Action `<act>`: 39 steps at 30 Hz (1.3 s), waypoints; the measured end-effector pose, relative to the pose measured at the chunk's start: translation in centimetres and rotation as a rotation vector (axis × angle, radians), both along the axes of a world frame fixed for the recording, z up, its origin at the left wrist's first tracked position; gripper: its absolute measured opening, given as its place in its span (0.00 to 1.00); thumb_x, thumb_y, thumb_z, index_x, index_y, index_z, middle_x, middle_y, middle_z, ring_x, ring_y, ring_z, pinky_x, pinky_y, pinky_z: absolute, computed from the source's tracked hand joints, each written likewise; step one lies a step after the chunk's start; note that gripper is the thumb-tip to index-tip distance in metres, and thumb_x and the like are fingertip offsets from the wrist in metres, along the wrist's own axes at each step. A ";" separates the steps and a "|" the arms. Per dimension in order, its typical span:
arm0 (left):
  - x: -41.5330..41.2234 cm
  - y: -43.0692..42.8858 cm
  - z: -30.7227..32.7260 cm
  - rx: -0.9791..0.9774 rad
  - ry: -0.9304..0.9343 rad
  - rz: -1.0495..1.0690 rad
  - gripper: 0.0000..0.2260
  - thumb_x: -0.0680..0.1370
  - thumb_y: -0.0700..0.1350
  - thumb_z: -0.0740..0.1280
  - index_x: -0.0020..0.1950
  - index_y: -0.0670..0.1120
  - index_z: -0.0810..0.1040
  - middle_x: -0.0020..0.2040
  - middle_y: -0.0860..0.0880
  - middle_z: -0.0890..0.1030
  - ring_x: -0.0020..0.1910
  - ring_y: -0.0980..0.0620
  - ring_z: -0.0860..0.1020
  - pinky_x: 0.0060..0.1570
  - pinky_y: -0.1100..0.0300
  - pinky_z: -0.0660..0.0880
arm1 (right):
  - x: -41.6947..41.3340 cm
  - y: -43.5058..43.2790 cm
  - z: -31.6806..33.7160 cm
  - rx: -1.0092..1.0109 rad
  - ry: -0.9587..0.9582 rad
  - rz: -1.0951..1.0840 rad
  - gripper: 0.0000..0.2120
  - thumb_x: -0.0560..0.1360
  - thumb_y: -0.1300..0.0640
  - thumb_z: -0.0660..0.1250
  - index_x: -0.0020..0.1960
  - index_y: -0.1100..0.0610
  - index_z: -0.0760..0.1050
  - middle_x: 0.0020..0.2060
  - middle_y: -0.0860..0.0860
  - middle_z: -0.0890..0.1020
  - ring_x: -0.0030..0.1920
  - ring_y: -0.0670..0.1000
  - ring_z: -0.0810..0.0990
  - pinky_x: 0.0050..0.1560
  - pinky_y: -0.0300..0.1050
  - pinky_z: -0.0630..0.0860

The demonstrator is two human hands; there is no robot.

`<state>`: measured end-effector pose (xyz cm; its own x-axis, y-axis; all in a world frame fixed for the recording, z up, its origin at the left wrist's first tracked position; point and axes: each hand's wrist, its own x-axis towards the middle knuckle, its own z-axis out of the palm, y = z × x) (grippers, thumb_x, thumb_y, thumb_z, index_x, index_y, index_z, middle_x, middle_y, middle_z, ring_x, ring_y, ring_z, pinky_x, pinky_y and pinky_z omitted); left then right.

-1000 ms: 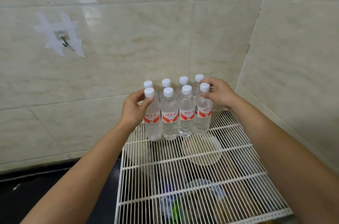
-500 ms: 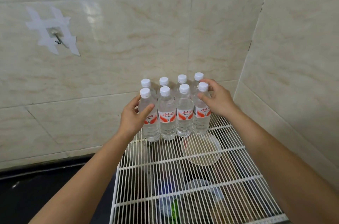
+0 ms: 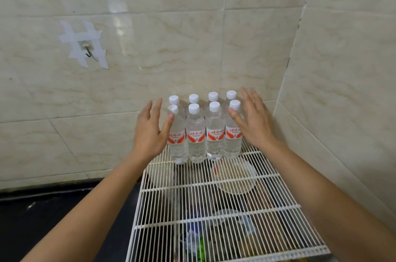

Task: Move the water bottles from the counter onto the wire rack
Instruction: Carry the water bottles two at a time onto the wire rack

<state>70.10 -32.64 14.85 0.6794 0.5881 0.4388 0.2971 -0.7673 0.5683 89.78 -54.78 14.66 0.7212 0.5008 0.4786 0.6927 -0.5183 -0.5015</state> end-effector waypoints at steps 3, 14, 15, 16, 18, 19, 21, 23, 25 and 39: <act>-3.2 -0.6 1.1 0.348 -0.028 0.095 0.27 0.83 0.61 0.53 0.81 0.52 0.60 0.82 0.41 0.57 0.80 0.41 0.56 0.77 0.41 0.56 | -1.9 0.1 0.1 0.007 -0.276 0.019 0.34 0.81 0.36 0.54 0.82 0.50 0.53 0.82 0.57 0.51 0.81 0.58 0.51 0.79 0.57 0.53; -22.4 -2.8 -2.2 0.450 0.258 0.495 0.28 0.83 0.59 0.54 0.79 0.47 0.64 0.79 0.36 0.60 0.77 0.35 0.62 0.71 0.35 0.64 | -16.8 10.6 -5.2 0.072 -0.368 0.512 0.38 0.78 0.47 0.66 0.81 0.56 0.53 0.80 0.65 0.49 0.81 0.64 0.46 0.80 0.63 0.45; -24.7 -2.7 -2.2 0.422 0.273 0.537 0.28 0.83 0.59 0.54 0.79 0.46 0.65 0.79 0.36 0.61 0.77 0.35 0.62 0.71 0.35 0.64 | -18.7 11.8 -5.2 0.067 -0.364 0.555 0.38 0.78 0.47 0.66 0.81 0.56 0.54 0.80 0.65 0.49 0.81 0.64 0.46 0.80 0.62 0.44; -26.9 -2.5 -2.1 0.390 0.285 0.582 0.28 0.82 0.60 0.54 0.79 0.46 0.65 0.79 0.36 0.61 0.77 0.35 0.62 0.71 0.35 0.64 | -20.7 12.8 -5.1 0.064 -0.365 0.588 0.37 0.78 0.47 0.66 0.81 0.56 0.55 0.80 0.65 0.50 0.81 0.64 0.47 0.80 0.63 0.45; -31.8 -1.9 -1.7 0.373 0.299 0.658 0.29 0.82 0.60 0.53 0.79 0.46 0.65 0.79 0.36 0.61 0.78 0.36 0.61 0.72 0.35 0.63 | -24.9 14.9 -4.6 0.063 -0.365 0.643 0.37 0.78 0.46 0.66 0.81 0.56 0.56 0.80 0.65 0.50 0.81 0.64 0.48 0.79 0.64 0.47; -34.3 -1.3 -1.4 0.374 0.294 0.690 0.29 0.82 0.60 0.53 0.79 0.46 0.65 0.79 0.36 0.61 0.78 0.36 0.61 0.72 0.35 0.63 | -27.0 15.9 -4.2 0.056 -0.363 0.669 0.37 0.78 0.45 0.66 0.81 0.56 0.56 0.81 0.64 0.50 0.81 0.64 0.47 0.79 0.64 0.47; -39.3 0.1 -0.8 0.370 0.270 0.751 0.29 0.82 0.60 0.53 0.79 0.46 0.65 0.79 0.36 0.62 0.77 0.35 0.62 0.72 0.35 0.63 | -31.5 18.1 -3.5 0.039 -0.361 0.722 0.36 0.79 0.44 0.64 0.81 0.54 0.55 0.81 0.62 0.49 0.82 0.62 0.46 0.79 0.63 0.44; -44.0 1.7 -0.4 0.355 0.243 0.816 0.29 0.82 0.60 0.53 0.79 0.45 0.65 0.79 0.36 0.62 0.77 0.35 0.62 0.72 0.36 0.63 | -35.9 20.6 -2.9 0.037 -0.377 0.769 0.35 0.79 0.45 0.64 0.81 0.53 0.55 0.81 0.61 0.49 0.82 0.61 0.46 0.80 0.61 0.43; -48.7 3.6 -0.1 0.344 0.223 0.860 0.29 0.82 0.61 0.52 0.78 0.45 0.65 0.79 0.36 0.62 0.77 0.35 0.62 0.72 0.37 0.63 | -40.7 23.7 -2.3 0.058 -0.385 0.794 0.35 0.79 0.45 0.64 0.81 0.53 0.55 0.81 0.61 0.50 0.82 0.61 0.47 0.80 0.60 0.43; -76.3 16.1 -1.1 0.293 0.393 1.041 0.29 0.82 0.61 0.53 0.78 0.45 0.67 0.78 0.37 0.64 0.77 0.37 0.63 0.71 0.35 0.65 | -71.6 43.2 -3.7 0.047 -0.328 1.094 0.32 0.79 0.46 0.63 0.79 0.54 0.60 0.81 0.60 0.54 0.80 0.60 0.56 0.79 0.61 0.52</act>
